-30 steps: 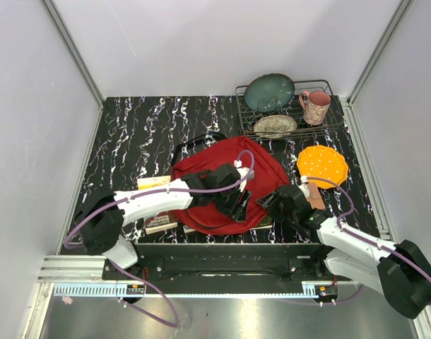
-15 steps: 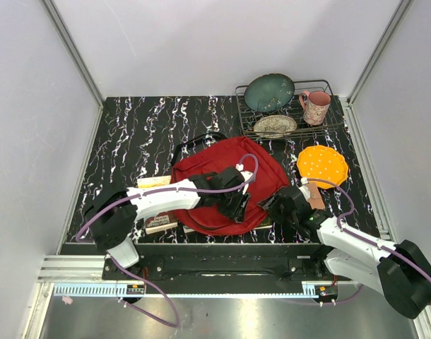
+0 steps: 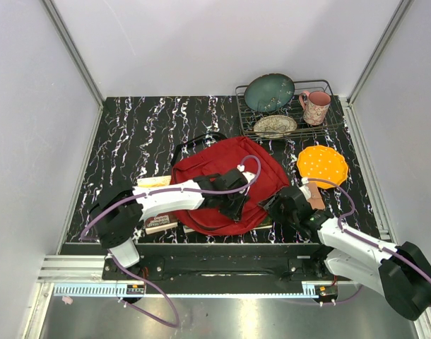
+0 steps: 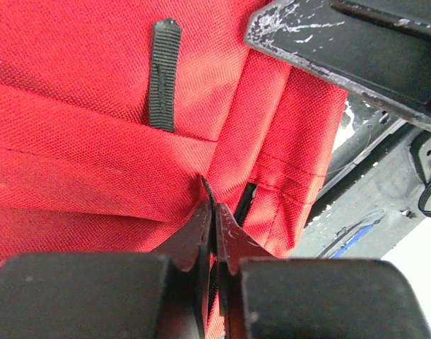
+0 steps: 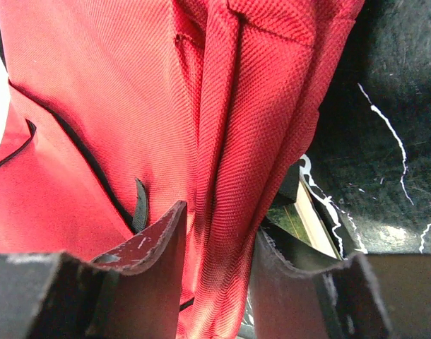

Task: Pack the student bag
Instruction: Unzip the student bag at the center of the board.

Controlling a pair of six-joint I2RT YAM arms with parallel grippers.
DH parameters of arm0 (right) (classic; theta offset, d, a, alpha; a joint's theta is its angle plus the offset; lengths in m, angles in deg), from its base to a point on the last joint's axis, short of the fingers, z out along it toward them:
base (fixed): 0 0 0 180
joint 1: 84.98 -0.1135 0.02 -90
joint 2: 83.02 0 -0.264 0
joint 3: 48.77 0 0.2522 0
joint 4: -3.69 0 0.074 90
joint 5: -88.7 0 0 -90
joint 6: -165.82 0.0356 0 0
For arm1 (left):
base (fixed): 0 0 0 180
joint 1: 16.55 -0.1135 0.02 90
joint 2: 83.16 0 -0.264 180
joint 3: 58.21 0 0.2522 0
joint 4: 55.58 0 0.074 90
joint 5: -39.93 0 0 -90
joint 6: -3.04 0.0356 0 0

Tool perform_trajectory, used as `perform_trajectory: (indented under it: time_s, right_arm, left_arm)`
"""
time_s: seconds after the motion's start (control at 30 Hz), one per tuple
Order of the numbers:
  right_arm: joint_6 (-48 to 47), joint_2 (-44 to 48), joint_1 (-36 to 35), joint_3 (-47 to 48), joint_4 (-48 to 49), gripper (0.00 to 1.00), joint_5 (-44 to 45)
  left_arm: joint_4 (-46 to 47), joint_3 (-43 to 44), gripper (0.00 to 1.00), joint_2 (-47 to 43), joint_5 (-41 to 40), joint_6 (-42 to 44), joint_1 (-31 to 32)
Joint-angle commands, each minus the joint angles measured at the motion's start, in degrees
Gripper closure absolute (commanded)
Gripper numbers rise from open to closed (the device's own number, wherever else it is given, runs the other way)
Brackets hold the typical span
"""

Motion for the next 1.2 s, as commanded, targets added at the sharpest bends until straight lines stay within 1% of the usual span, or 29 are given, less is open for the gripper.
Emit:
perform_trajectory:
  time_s: [0.0, 0.07, 0.17, 0.2, 0.3, 0.33, 0.4, 0.6, 0.77, 0.87, 0.97, 1.0, 1.07, 1.1, 1.17]
  right_arm:
    - [0.1, 1.1, -0.2, 1.2, -0.3, 0.59, 2.3]
    - [0.2, 1.1, -0.2, 1.0, -0.2, 0.61, 2.8]
    - [0.0, 1.2, -0.2, 1.1, -1.2, 0.7, 4.7]
    - [-0.1, 1.2, -0.2, 1.1, -1.4, 0.79, 5.1]
    - [0.1, 1.0, 0.1, 1.2, -2.1, 0.9, 6.7]
    - [0.2, 0.9, 0.5, 1.3, -2.3, 1.0, 6.9]
    - [0.2, 0.5, 1.4, 1.3, -2.8, 1.0, 6.9]
    - [-1.9, -0.7, 7.1, 2.4, -2.6, 1.0, 2.7]
    - [-4.8, -1.4, 14.0, 3.6, -2.5, 1.0, -1.3]
    - [-6.8, -2.3, 14.9, 4.8, -2.4, 1.0, -2.9]
    - [-9.9, -3.6, 15.0, 6.8, -2.3, 0.82, -6.8]
    - [-10.4, -3.8, 15.0, 7.2, -2.5, 0.6, -10.8]
    - [-10.9, -3.3, 14.9, 7.8, -5.3, 0.41, -13.2]
    - [-10.7, -2.8, 15.0, 7.6, -6.6, 0.28, -14.7]
    - [-10.7, 0.1, 14.9, 7.4, -11.5, 0.21, -15.2]
  left_arm:
    - [1.5, 1.9, 1.0, -0.2, -2.5, 0.1, 0.3]
    - [1.3, 1.4, 1.0, -1.1, -3.0, 0.7, 0.3]
    - [0.7, 0.1, 1.0, -3.6, -5.7, 1.3, 0.3]
    - [0.5, -0.3, 1.0, -4.4, -6.6, 1.6, 0.3]
    - [-1.0, -2.1, 1.0, -8.2, -10.4, 1.9, 0.2]
    - [-1.5, -2.7, 1.0, -9.2, -11.3, 2.0, 0.2]
    - [-2.3, -4.1, 1.0, -12.5, -13.5, 2.2, 0.2]
    - [-4.5, -8.0, 1.0, -20.5, -17.3, 2.1, -0.5]
    - [-7.3, -11.4, 1.0, -26.9, -21.6, 1.0, -0.7]
    - [-8.2, -12.6, 1.0, -29.8, -23.3, 0.5, -0.8]
    - [-7.2, -12.3, 1.0, -30.7, -22.3, 0.5, -0.8]
    - [-6.8, -12.0, 1.0, -30.5, -21.6, 0.6, -0.8]
    - [-5.2, -11.1, 1.0, -29.4, -20.1, 0.5, -0.8]
    - [-4.5, -10.8, 1.0, -28.9, -19.5, 0.4, -0.8]
    - [-2.6, -9.9, 1.0, -27.1, -17.7, 0.3, -0.8]
